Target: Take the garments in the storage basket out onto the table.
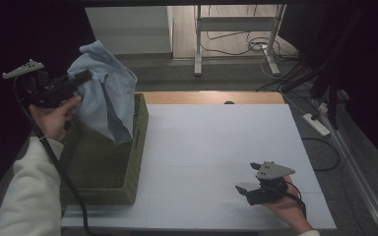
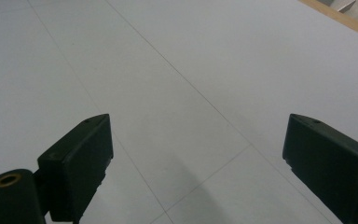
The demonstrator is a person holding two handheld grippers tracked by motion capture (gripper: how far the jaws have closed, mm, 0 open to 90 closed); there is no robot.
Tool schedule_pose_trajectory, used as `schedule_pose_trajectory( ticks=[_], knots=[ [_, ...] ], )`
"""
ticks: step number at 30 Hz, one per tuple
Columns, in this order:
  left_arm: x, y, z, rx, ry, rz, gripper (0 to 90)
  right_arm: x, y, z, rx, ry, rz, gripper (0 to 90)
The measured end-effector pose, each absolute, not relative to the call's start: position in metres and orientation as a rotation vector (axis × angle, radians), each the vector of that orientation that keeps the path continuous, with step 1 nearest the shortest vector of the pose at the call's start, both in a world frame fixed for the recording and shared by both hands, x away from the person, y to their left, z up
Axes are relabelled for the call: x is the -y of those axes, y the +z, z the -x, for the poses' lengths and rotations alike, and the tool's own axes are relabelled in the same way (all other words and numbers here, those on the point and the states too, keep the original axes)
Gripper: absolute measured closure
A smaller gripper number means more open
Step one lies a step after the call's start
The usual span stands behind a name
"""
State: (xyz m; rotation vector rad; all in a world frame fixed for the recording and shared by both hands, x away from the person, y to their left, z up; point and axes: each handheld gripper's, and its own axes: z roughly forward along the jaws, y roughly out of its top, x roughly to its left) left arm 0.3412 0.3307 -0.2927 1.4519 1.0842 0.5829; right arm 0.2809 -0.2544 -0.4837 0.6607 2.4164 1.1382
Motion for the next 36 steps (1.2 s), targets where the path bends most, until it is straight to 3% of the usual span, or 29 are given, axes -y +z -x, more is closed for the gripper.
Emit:
schedule_pose_trajectory(
  ticks=[20,36],
  knots=[
    [-0.320,-0.269,-0.333,-1.012,0.579,-1.414,71.4,0.254,-0.484,-0.281,-2.418,1.139,-0.659,8.8],
    [-0.288,-0.268,-0.336,-0.955,0.517,-1.438,71.3,0.254,-0.484,-0.281,-2.416,1.139,-0.658,8.8]
  ],
)
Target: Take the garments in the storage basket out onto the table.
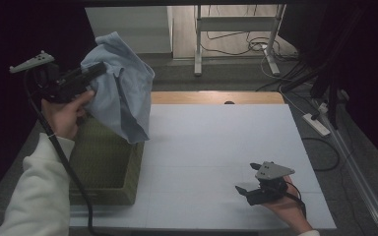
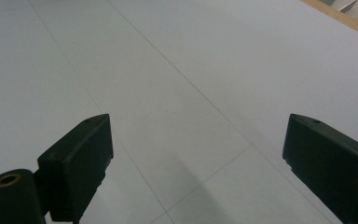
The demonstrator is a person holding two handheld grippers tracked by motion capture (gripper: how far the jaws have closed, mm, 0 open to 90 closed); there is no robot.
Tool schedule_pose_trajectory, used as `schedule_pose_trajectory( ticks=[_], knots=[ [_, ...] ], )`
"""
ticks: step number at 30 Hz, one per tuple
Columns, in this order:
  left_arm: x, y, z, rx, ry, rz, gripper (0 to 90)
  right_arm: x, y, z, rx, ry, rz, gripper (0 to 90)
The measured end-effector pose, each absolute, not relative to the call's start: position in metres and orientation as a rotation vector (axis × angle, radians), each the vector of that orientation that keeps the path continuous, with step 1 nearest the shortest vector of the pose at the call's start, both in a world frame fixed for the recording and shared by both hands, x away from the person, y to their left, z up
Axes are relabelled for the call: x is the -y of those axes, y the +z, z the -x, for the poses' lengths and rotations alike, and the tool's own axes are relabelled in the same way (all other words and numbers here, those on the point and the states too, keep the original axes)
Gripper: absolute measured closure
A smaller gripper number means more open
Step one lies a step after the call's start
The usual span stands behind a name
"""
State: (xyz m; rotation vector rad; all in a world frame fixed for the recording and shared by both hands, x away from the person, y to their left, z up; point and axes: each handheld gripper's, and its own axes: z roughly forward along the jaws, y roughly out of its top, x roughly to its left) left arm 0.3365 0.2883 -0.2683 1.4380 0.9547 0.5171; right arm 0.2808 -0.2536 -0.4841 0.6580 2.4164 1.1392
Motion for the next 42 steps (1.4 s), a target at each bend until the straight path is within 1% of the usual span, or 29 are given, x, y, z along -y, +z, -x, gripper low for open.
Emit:
schedule_pose_trajectory(
  ticks=[21,42],
  knots=[
    [-0.250,-0.270,-0.340,-0.879,0.442,-1.469,71.3,0.254,-0.484,-0.281,-2.413,1.142,-0.661,8.8],
    [-0.221,-0.274,-0.343,-0.830,0.394,-1.498,71.3,0.256,-0.483,-0.281,-2.402,1.160,-0.676,8.8]
  ],
)
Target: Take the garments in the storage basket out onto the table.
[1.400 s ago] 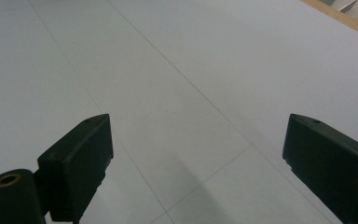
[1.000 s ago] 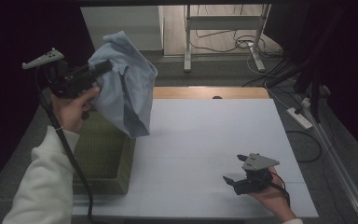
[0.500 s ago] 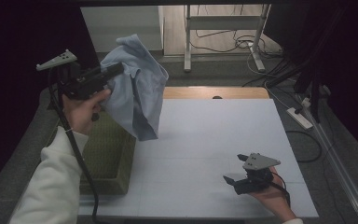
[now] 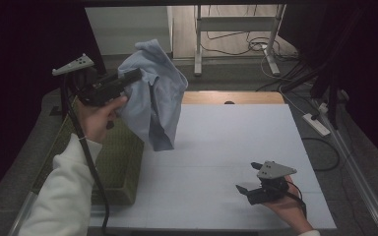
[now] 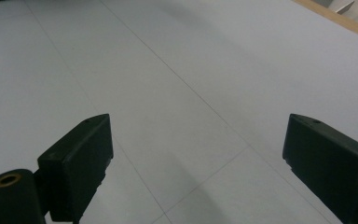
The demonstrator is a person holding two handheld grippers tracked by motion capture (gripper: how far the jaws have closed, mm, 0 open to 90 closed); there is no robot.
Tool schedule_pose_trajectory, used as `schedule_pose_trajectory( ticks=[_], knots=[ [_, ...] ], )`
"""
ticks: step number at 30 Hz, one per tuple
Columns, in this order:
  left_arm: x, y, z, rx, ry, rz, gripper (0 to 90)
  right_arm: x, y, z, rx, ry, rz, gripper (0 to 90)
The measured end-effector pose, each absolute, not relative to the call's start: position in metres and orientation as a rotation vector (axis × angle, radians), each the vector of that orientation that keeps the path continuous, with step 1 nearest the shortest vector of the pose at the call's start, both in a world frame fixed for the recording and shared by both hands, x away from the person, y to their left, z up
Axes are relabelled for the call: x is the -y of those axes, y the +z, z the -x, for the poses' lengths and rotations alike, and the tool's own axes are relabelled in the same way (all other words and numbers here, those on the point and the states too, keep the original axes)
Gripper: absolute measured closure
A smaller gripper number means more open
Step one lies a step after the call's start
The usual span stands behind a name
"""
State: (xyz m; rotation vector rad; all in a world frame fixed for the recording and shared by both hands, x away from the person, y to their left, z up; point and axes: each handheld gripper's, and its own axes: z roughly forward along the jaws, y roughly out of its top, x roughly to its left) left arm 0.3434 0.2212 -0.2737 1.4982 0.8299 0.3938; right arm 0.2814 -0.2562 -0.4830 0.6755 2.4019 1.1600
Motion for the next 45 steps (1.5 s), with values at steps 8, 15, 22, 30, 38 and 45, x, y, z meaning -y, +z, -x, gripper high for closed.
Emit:
schedule_pose_trajectory(
  ticks=[8,15,22,30,38,45],
  knots=[
    [-0.209,-0.279,-0.345,-0.812,0.364,-1.507,71.3,0.256,-0.483,-0.281,-2.404,1.156,-0.674,8.8],
    [-0.201,-0.284,-0.345,-0.801,0.338,-1.506,71.3,0.256,-0.483,-0.281,-2.404,1.154,-0.674,8.8],
    [-0.195,-0.288,-0.345,-0.797,0.328,-1.517,71.3,0.256,-0.483,-0.281,-2.406,1.155,-0.674,8.8],
    [-0.184,-0.290,-0.344,-0.775,0.313,-1.534,71.3,0.256,-0.483,-0.281,-2.405,1.150,-0.674,8.8],
    [-0.173,-0.292,-0.343,-0.759,0.299,-1.549,71.2,0.256,-0.483,-0.281,-2.403,1.151,-0.672,8.8],
    [-0.165,-0.295,-0.342,-0.746,0.287,-1.566,71.3,0.256,-0.483,-0.281,-2.401,1.151,-0.671,8.8]
  ],
)
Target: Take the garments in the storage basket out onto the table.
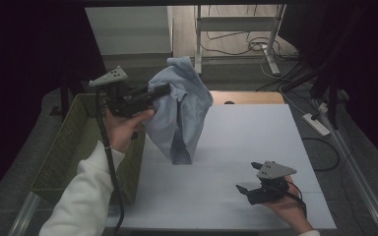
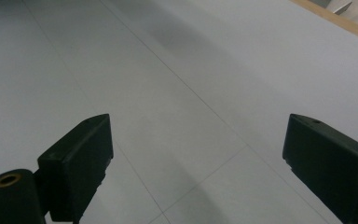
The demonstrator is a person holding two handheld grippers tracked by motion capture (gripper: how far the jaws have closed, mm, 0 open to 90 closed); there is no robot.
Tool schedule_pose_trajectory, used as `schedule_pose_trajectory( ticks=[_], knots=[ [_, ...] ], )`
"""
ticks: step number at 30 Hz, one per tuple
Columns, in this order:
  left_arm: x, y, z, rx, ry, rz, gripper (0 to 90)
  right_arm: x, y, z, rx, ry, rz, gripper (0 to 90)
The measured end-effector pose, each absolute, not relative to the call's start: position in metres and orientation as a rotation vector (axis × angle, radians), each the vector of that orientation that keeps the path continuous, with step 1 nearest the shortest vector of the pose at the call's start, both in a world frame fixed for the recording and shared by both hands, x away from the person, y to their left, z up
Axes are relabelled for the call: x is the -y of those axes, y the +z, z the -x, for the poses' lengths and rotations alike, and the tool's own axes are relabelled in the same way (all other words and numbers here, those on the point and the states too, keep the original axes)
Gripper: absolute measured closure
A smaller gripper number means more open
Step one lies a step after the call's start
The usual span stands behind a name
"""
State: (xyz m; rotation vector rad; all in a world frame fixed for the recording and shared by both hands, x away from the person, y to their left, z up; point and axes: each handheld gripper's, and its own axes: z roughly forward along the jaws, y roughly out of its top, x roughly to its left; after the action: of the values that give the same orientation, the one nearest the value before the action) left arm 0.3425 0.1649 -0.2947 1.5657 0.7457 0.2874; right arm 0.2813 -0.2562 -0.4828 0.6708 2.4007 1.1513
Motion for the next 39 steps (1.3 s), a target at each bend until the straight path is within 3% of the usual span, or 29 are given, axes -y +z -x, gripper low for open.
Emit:
schedule_pose_trajectory(
  ticks=[39],
  knots=[
    [-0.118,-0.328,-0.329,-0.663,0.150,-1.634,71.1,0.258,-0.482,-0.281,-2.387,1.148,-0.676,8.8]
  ],
)
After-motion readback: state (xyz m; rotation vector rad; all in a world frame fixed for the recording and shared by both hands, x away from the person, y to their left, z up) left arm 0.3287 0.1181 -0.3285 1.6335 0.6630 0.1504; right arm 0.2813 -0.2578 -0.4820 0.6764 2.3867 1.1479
